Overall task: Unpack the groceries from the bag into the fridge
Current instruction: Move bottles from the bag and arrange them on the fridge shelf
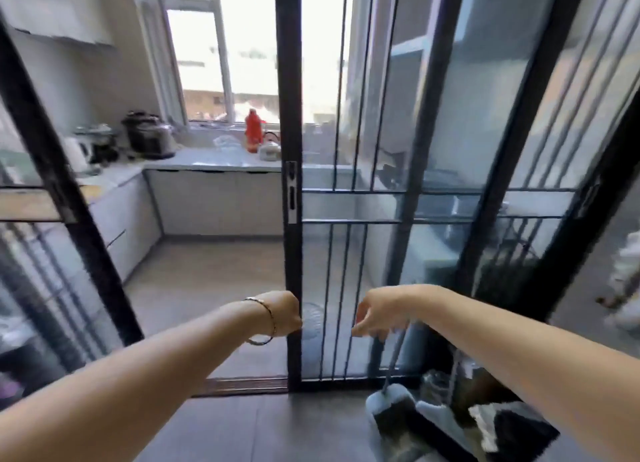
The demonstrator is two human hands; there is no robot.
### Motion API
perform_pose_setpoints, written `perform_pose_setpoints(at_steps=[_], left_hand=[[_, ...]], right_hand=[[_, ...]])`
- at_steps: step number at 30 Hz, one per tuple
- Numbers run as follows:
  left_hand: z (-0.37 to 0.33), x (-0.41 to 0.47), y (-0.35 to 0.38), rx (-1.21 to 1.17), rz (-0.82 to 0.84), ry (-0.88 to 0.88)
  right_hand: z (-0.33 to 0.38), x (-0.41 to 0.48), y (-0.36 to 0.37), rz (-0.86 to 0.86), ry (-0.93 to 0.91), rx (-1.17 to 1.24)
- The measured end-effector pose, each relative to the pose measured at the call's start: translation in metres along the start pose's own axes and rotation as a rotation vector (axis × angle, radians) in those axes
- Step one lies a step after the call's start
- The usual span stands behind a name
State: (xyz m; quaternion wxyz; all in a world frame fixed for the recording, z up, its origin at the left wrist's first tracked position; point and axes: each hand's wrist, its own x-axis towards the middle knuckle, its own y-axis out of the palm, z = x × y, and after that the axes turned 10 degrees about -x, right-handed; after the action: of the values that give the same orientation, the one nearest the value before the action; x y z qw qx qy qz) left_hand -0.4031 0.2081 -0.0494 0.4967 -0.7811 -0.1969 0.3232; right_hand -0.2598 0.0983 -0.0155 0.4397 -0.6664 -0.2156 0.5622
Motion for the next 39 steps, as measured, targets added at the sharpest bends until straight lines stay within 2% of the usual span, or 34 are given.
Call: perform_pose_setpoints(at_steps=[4,8,14,21,25,33,39], left_hand=[[0.153,-0.071,0.01,-0.114,0.005,-0.265],[0.278,-0.147,0.02,-0.248,-0.031,-0.509],[0.405,-0.258,0.038,-0.456,-0.174,-0.861],[0.479,-0.385,0.055,-0.638,-0.393,-1.336],[0.49,-0.459,0.072,-0.714,-0.485,-1.512],[0.529,-0.569,0.129,-0.735,-0.533,-1.692],[0.6,-0.664,0.147,-0.775,-0.588,-1.661]], right_hand=[[0.146,0.065,0.009,0.178,-0.172,-0.072],[0.288,0.103,0.016,0.205,-0.375,-0.223],[0.482,0.134,0.027,0.191,-0.742,-0.524],[0.671,0.119,0.043,0.137,-1.11,-0.759],[0.753,0.092,0.069,0.161,-1.253,-0.85],[0.878,0.023,0.134,0.168,-1.508,-0.893],[0.984,-0.025,0.182,0.109,-1.603,-0.909]])
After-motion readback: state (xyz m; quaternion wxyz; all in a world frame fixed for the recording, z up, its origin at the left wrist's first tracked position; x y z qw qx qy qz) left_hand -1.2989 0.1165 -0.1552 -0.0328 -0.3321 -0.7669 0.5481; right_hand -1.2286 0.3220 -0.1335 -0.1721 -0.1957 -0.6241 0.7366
